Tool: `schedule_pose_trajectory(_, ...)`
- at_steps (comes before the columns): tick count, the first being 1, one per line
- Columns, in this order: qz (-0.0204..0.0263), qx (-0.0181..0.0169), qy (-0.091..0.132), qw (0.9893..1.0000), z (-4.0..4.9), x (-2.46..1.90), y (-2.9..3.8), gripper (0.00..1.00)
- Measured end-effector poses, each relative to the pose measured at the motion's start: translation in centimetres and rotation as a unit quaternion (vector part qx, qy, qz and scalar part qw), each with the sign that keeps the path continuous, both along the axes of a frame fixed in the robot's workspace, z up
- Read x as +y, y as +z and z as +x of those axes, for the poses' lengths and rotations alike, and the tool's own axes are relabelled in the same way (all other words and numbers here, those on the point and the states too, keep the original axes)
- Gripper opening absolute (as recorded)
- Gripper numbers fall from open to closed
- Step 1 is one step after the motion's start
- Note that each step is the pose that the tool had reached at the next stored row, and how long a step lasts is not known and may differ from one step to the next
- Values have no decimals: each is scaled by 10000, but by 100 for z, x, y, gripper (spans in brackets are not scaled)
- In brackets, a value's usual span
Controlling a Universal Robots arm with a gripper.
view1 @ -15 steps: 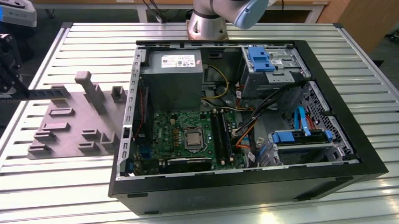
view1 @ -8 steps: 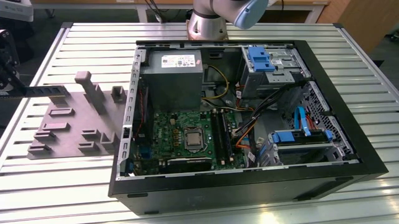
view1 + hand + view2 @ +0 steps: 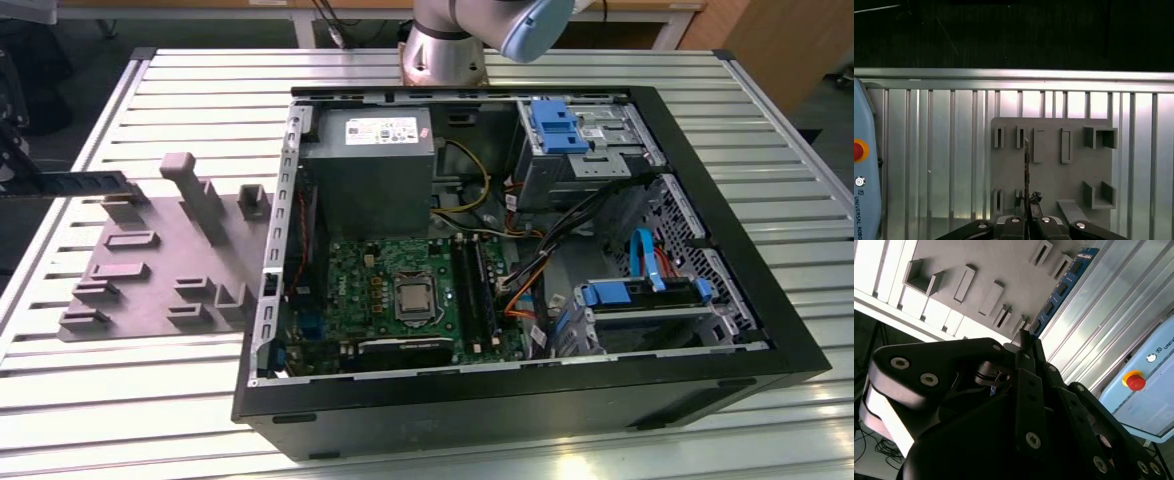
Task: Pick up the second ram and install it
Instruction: 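Pick up the second ram and move it above second insertion slot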
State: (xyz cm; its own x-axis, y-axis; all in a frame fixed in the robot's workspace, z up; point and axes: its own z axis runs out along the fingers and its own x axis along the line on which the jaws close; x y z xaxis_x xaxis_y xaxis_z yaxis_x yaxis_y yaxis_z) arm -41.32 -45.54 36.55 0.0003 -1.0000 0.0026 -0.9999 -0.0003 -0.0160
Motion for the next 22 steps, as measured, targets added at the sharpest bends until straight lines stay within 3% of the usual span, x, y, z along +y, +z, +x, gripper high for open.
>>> schedule_pose_trajectory(14, 0, 0, -3, 10000, 0, 1, 392, 14)
schedule_pose_trajectory(22, 0, 0, -4, 10000, 0, 1, 406, 14)
